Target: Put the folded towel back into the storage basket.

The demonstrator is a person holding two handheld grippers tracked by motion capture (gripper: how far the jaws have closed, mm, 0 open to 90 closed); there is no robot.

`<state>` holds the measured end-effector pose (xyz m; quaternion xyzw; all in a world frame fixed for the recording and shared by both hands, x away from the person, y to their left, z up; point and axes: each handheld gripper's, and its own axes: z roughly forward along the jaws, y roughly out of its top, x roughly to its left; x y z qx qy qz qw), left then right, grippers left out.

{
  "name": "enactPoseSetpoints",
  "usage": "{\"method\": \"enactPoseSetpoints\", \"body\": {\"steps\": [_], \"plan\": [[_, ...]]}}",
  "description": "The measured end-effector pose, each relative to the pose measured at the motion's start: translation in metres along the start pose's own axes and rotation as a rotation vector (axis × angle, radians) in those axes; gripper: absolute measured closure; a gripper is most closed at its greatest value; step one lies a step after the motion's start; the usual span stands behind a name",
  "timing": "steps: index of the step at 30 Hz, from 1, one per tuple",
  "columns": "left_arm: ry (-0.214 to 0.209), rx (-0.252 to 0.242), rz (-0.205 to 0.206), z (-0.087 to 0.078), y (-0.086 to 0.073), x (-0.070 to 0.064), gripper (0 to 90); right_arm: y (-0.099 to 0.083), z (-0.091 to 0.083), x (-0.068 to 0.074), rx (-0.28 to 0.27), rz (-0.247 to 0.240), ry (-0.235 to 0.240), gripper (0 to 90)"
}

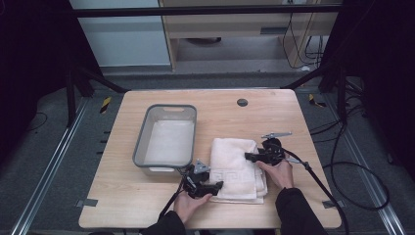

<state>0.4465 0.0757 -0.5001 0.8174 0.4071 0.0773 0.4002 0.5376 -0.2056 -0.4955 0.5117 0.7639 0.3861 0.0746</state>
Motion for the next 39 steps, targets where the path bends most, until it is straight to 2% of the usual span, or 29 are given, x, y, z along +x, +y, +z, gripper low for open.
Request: {"method": "enactPoseSetpoints", "body": {"steps": [7, 8, 9, 10, 16, 17, 21, 24, 27, 33, 39], "plan": [[-0.048, 0.008, -0.01, 0.0, 0.001, 0.001, 50.5, -0.001, 0.001, -0.002, 0.0, 0.045, 0.069, 54.8], [-0.048, 0.008, -0.01, 0.0, 0.001, 0.001, 52.2, -0.001, 0.001, -0.002, 0.0, 0.045, 0.069, 54.8], [-0.055, 0.011, -0.013, 0.0, 0.001, 0.001, 55.1, -0.001, 0.001, -0.001, -0.009, 0.038, 0.077, 60.1], [-0.059, 0.014, -0.014, -0.001, 0.002, 0.001, 57.1, -0.001, 0.0, -0.001, -0.013, 0.042, 0.081, 61.4], [-0.071, -0.008, -0.021, -0.002, 0.002, 0.001, 70.0, 0.001, -0.003, 0.0, -0.026, 0.051, 0.089, 65.2], [-0.076, -0.024, -0.018, -0.003, 0.0, 0.002, 70.8, 0.001, -0.004, 0.0, -0.028, 0.052, 0.09, 65.3], [-0.083, -0.031, -0.018, -0.005, 0.001, 0.003, 73.2, 0.003, -0.01, 0.002, -0.042, 0.042, 0.088, 65.8], [-0.09, -0.042, -0.019, -0.007, 0.001, 0.002, 73.9, 0.006, -0.018, 0.006, -0.063, 0.014, 0.079, 66.4], [-0.099, -0.06, -0.011, -0.013, 0.004, 0.001, 74.2, 0.007, -0.023, 0.008, -0.082, 0.008, 0.084, 66.7], [-0.117, -0.115, 0.013, -0.029, 0.013, -0.004, 74.5, 0.012, -0.048, 0.014, -0.155, -0.014, 0.1, 67.7], [-0.133, -0.159, 0.015, -0.042, 0.019, -0.006, 74.6, 0.018, -0.063, 0.02, -0.198, -0.025, 0.105, 68.0]]}}
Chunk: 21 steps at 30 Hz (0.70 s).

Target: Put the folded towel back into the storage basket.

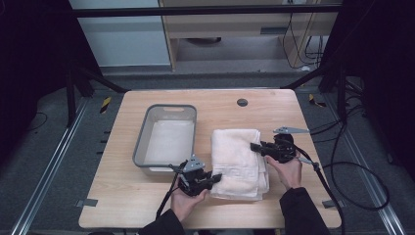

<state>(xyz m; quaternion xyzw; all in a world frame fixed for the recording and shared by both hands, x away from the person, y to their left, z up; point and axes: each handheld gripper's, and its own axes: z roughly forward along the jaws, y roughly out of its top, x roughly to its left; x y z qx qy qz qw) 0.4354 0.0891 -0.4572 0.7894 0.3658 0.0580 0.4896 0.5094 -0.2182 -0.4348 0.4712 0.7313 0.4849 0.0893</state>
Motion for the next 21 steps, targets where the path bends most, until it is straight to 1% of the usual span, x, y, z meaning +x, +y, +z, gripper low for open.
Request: {"method": "enactPoseSetpoints", "body": {"steps": [2, 3, 6, 7, 9, 10, 11, 13, 14, 15, 18, 21], "plan": [[-0.005, -0.008, -0.002, -0.002, 0.002, 0.0, 74.6, 0.002, -0.002, 0.002, -0.006, 0.001, 0.001, 68.1], [-0.007, -0.019, 0.001, -0.005, 0.004, -0.001, 74.6, 0.005, -0.006, 0.005, -0.02, -0.009, -0.001, 68.1], [-0.012, -0.031, 0.005, -0.009, 0.007, -0.002, 74.6, 0.008, -0.009, 0.008, -0.032, -0.019, -0.003, 68.1], [-0.013, -0.04, 0.003, -0.011, 0.009, -0.003, 74.6, 0.011, -0.012, 0.01, -0.045, -0.027, -0.003, 68.1], [-0.009, -0.056, 0.01, -0.015, 0.012, -0.005, 74.6, 0.015, -0.015, 0.012, -0.056, -0.029, 0.0, 68.1], [-0.009, -0.056, 0.01, -0.015, 0.012, -0.005, 74.6, 0.015, -0.015, 0.012, -0.056, -0.029, 0.0, 68.1], [-0.009, -0.063, 0.012, -0.017, 0.013, -0.006, 74.6, 0.018, -0.016, 0.015, -0.064, -0.042, -0.006, 68.1], [-0.01, -0.078, 0.017, -0.021, 0.018, -0.006, 74.6, 0.021, -0.017, 0.018, -0.073, -0.051, -0.008, 68.2], [-0.01, -0.078, 0.017, -0.021, 0.018, -0.006, 74.6, 0.021, -0.017, 0.018, -0.073, -0.051, -0.008, 68.2], [-0.006, -0.085, 0.025, -0.025, 0.021, -0.007, 74.6, 0.024, -0.019, 0.019, -0.082, -0.053, -0.005, 68.1], [-0.003, -0.096, 0.029, -0.029, 0.023, -0.007, 74.6, 0.027, -0.02, 0.022, -0.089, -0.05, 0.0, 68.2], [0.011, -0.114, 0.048, -0.035, 0.028, -0.008, 74.6, 0.034, -0.021, 0.029, -0.11, -0.071, -0.007, 68.1]]}}
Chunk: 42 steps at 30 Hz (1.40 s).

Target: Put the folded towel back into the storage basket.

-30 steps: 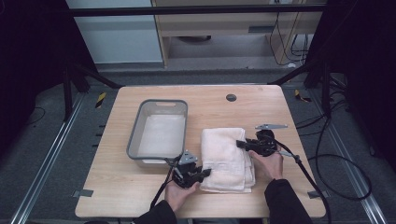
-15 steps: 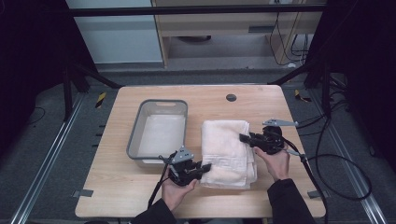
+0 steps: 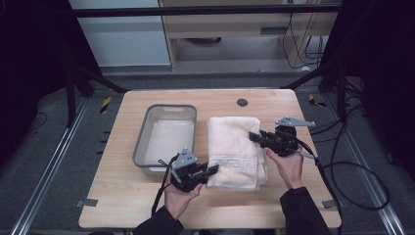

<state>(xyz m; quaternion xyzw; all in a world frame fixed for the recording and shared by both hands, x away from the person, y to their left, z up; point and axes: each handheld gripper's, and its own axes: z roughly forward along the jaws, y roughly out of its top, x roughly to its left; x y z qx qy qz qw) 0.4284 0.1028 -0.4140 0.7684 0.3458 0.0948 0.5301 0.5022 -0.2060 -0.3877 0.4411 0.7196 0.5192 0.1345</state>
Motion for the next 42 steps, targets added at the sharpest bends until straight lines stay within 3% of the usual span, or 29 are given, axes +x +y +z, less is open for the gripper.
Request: {"method": "enactPoseSetpoints", "body": {"steps": [23, 42], "plan": [[0.051, -0.077, 0.057, -0.033, 0.034, 0.013, 74.5, 0.043, 0.002, 0.028, -0.092, -0.05, -0.002, 68.2], [0.074, -0.123, 0.042, -0.056, 0.042, 0.033, 74.5, 0.069, 0.02, 0.05, -0.108, -0.09, 0.006, 68.2]]}}
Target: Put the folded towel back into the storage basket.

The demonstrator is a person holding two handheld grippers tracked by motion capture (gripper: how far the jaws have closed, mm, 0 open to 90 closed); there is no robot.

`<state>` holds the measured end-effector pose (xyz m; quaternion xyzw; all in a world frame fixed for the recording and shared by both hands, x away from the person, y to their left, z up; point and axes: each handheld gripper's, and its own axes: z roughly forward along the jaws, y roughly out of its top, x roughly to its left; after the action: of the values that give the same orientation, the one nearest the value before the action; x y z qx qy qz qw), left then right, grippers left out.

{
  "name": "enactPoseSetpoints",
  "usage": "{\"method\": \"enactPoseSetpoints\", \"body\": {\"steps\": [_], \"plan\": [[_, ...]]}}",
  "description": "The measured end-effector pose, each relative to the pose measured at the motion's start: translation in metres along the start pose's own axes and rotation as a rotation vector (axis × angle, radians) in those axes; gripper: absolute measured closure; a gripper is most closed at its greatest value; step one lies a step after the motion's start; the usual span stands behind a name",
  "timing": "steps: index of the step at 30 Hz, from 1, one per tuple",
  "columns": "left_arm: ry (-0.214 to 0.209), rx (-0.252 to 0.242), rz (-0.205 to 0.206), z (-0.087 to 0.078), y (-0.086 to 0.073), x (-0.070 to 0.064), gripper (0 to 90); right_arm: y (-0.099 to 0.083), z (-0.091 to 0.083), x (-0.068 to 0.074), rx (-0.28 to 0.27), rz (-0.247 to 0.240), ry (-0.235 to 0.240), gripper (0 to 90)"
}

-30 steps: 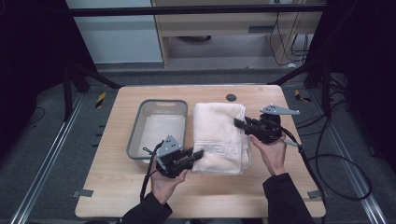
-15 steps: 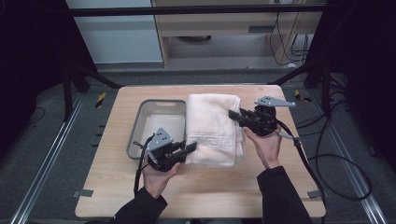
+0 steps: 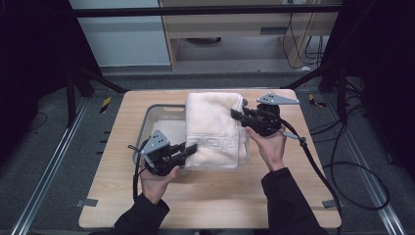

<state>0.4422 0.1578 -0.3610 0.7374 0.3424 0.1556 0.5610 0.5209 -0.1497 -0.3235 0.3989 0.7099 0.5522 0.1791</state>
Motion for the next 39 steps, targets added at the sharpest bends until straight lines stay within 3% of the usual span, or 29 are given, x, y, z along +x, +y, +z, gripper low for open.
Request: {"method": "enactPoseSetpoints", "body": {"steps": [20, 39], "plan": [[0.049, -0.034, -0.039, -0.034, 0.006, 0.029, 74.5, 0.025, 0.032, 0.032, -0.006, -0.038, 0.017, 68.3], [0.1, -0.044, -0.058, -0.06, 0.005, 0.053, 74.4, 0.033, 0.064, 0.058, -0.008, -0.048, 0.034, 68.2]]}}
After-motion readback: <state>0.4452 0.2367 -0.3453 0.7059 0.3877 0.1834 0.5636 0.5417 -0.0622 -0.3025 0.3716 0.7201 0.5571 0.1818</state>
